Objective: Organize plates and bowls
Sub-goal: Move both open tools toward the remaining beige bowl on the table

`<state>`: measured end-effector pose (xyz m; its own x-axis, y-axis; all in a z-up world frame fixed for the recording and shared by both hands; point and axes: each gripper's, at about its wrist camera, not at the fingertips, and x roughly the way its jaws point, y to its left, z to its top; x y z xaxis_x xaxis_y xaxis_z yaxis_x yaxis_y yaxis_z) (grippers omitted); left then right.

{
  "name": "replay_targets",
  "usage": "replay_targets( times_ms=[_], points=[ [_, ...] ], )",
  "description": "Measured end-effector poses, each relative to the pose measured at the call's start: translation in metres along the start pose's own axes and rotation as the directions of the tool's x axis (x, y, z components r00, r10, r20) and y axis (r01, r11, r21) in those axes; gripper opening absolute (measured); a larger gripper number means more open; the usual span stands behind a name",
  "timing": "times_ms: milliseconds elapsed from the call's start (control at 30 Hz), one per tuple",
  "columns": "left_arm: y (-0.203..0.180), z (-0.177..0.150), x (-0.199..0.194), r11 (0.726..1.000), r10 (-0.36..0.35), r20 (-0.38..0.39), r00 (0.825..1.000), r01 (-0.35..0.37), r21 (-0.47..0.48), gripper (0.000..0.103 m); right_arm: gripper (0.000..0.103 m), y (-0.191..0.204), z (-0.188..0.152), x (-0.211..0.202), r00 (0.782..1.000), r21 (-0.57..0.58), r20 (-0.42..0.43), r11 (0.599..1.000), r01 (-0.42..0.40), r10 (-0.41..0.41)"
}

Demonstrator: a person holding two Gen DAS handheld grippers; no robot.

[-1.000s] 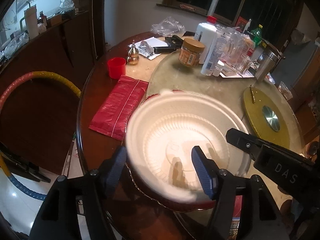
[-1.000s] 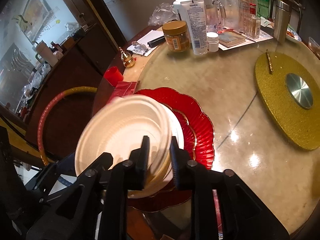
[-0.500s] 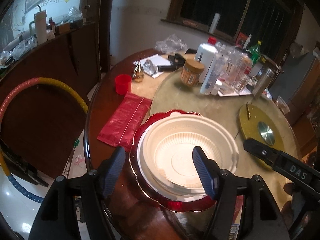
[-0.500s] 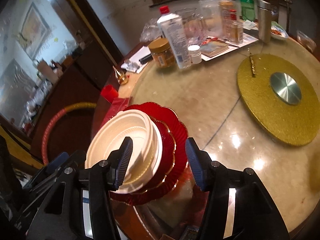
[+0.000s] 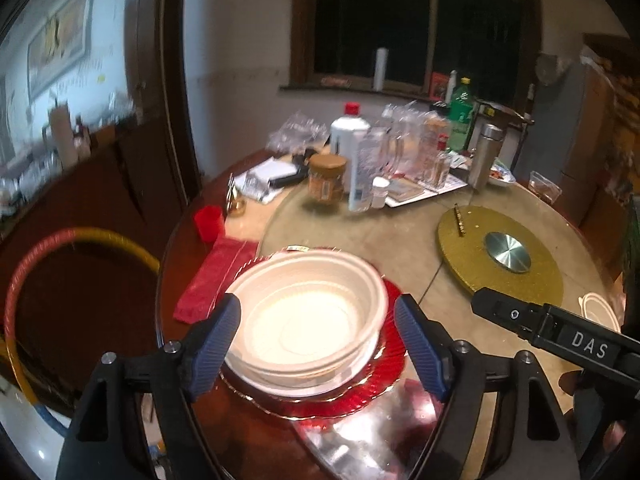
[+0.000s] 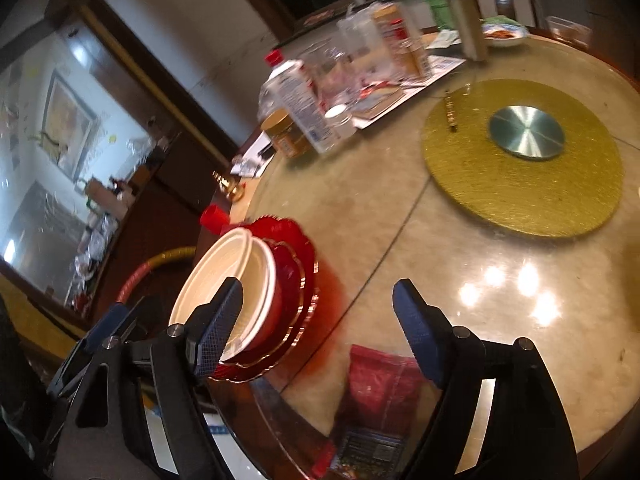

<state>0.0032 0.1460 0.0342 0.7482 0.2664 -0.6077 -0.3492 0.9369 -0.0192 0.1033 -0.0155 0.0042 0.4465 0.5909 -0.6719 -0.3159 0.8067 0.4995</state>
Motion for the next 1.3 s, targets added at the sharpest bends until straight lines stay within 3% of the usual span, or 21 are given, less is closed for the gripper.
replay_targets(
  times_ms=[133, 233, 333, 433, 600, 933, 1200, 1300],
  points=[
    [-0.024, -0.005, -0.012, 0.999, -0.029, 0.047, 0.998, 0.027, 0.030, 0.082, 0.079, -0.020, -0.009, -0.017, 0.999, 0.009, 0.035, 1.000, 0.020, -0.020],
    [-0.062, -0.015, -0.011, 0.986, -0.111, 0.020, 0.994, 0.108, 0.124, 0.082, 0.079, -0.045, -0.013, -0.030, 0.996, 0.044, 0.057, 0.997, 0.062, -0.064],
    [-0.088, -0.022, -0.005, 0.971, -0.185, -0.022, 0.982, 0.187, 0.152, 0.082, 0.079, -0.072, -0.015, -0.045, 0.991, 0.103, 0.078, 0.990, 0.101, -0.109],
    [-0.104, -0.026, 0.003, 0.962, -0.213, -0.051, 0.976, 0.219, 0.160, 0.082, 0.079, -0.092, -0.019, -0.058, 0.984, 0.142, 0.088, 0.980, 0.140, -0.153],
    [-0.115, -0.028, 0.014, 0.959, -0.219, -0.073, 0.973, 0.229, 0.166, 0.082, 0.079, -0.117, -0.022, -0.074, 0.970, 0.187, 0.111, 0.963, 0.191, -0.214],
    [-0.133, -0.037, 0.026, 0.958, -0.205, -0.123, 0.971, 0.225, 0.177, 0.082, 0.079, -0.136, -0.030, -0.090, 0.961, 0.215, 0.137, 0.954, 0.208, -0.240],
    [-0.172, -0.039, 0.024, 0.939, -0.238, -0.142, 0.961, 0.265, 0.221, 0.082, 0.079, -0.157, -0.037, -0.126, 0.933, 0.246, 0.201, 0.937, 0.248, -0.299],
    [-0.191, -0.042, 0.024, 0.924, -0.266, -0.167, 0.949, 0.300, 0.236, 0.082, 0.079, -0.172, -0.039, -0.145, 0.917, 0.272, 0.222, 0.924, 0.267, -0.331]
  ],
)
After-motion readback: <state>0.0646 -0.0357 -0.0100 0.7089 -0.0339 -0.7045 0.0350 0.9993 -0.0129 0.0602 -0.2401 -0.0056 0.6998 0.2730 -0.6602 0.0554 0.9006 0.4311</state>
